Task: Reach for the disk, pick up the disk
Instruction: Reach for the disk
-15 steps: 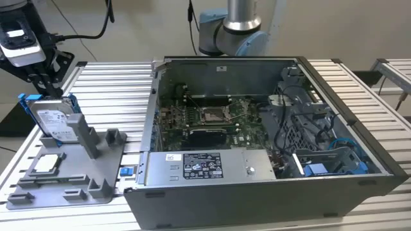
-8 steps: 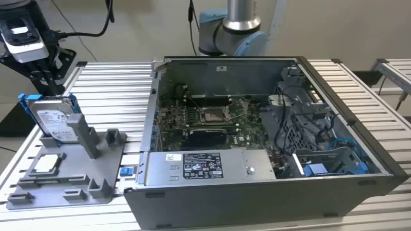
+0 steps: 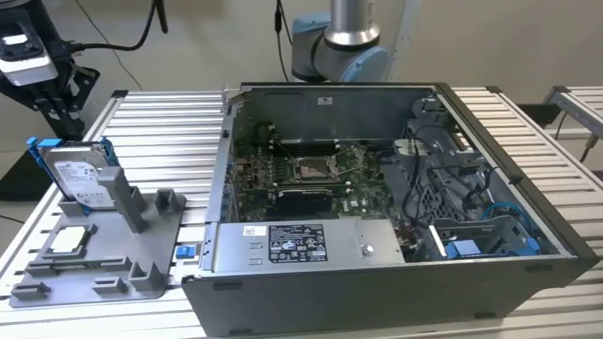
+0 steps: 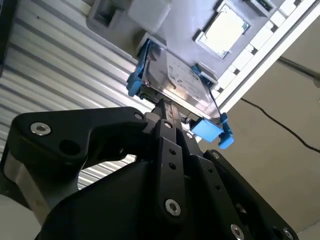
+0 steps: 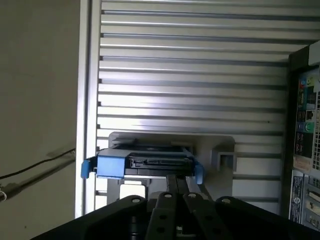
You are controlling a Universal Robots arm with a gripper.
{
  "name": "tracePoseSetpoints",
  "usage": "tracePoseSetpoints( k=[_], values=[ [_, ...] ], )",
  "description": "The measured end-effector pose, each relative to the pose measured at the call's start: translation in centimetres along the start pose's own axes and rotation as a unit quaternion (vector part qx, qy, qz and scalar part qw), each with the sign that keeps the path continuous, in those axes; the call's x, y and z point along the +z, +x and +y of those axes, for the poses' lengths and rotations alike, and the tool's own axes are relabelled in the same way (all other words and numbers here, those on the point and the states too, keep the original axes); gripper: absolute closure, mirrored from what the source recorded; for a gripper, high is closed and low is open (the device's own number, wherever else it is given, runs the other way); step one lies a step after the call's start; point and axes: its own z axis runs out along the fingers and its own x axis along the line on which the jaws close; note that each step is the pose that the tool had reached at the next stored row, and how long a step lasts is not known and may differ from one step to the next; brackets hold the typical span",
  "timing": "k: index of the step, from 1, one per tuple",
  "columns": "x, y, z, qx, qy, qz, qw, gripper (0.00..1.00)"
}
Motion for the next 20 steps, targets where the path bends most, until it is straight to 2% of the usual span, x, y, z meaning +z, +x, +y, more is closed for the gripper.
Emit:
tracePoseSetpoints(
  k=[3, 8, 20],
  values=[
    [0.10, 1.32, 0.38, 0.000, 0.0000, 0.0000, 1.0000, 1.00],
    [0.18, 3.29, 0.51, 0.000, 0.0000, 0.0000, 1.0000, 1.00],
    [0.21, 4.83, 0.26, 0.000, 0.0000, 0.0000, 1.0000, 1.00]
  ],
)
